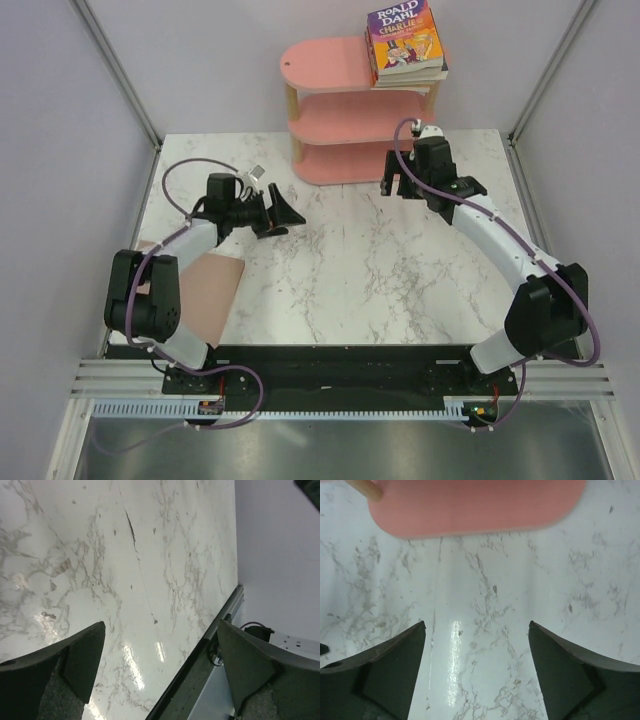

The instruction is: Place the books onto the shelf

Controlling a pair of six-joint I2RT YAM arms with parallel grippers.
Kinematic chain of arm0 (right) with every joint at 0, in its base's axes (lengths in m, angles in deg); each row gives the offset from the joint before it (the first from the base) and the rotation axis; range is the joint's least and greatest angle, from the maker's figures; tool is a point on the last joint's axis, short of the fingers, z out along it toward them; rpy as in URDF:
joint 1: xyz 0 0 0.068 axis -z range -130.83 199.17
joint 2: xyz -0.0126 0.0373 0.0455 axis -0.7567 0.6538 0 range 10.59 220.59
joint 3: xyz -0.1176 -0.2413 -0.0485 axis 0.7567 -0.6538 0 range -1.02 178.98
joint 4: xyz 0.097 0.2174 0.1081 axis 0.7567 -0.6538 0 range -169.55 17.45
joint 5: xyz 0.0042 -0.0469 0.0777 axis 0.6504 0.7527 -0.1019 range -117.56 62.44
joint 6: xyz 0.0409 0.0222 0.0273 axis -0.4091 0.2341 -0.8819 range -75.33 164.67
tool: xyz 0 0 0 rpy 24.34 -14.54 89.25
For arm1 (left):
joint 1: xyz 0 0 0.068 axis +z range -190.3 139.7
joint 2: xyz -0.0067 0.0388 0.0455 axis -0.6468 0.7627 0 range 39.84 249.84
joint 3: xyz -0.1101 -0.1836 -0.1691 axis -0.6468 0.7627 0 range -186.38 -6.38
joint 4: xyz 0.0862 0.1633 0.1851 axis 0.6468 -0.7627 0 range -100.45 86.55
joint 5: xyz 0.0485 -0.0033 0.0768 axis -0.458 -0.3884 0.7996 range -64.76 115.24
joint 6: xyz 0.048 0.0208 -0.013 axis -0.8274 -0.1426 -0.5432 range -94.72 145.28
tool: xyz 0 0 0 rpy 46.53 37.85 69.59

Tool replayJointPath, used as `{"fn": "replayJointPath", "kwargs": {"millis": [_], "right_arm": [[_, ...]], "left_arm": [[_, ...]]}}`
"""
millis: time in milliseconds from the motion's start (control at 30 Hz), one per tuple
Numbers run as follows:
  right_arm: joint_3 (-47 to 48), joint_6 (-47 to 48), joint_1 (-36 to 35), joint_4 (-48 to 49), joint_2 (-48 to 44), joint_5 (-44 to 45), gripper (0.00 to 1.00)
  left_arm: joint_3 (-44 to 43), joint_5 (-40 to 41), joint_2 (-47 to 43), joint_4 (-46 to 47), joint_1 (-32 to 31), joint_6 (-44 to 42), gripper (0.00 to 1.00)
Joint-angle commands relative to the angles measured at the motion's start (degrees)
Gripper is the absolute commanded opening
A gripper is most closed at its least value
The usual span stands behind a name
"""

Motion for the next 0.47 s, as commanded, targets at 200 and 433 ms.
{"fn": "replayJointPath", "kwargs": {"millis": [200,433], "right_arm": [[-15.36,-3.71,6.07,3.01,-1.55,-3.8,0.98],[-19.15,-2.75,16.7,2.92,-1.9,-10.94,0.98]], "left_arm": [[-19.69,18.19,-5.74,-28.47,-0.06,-19.45,1.0],[-21.89,18.88,-4.52,-31.1,0.03,-23.06,1.0]]}}
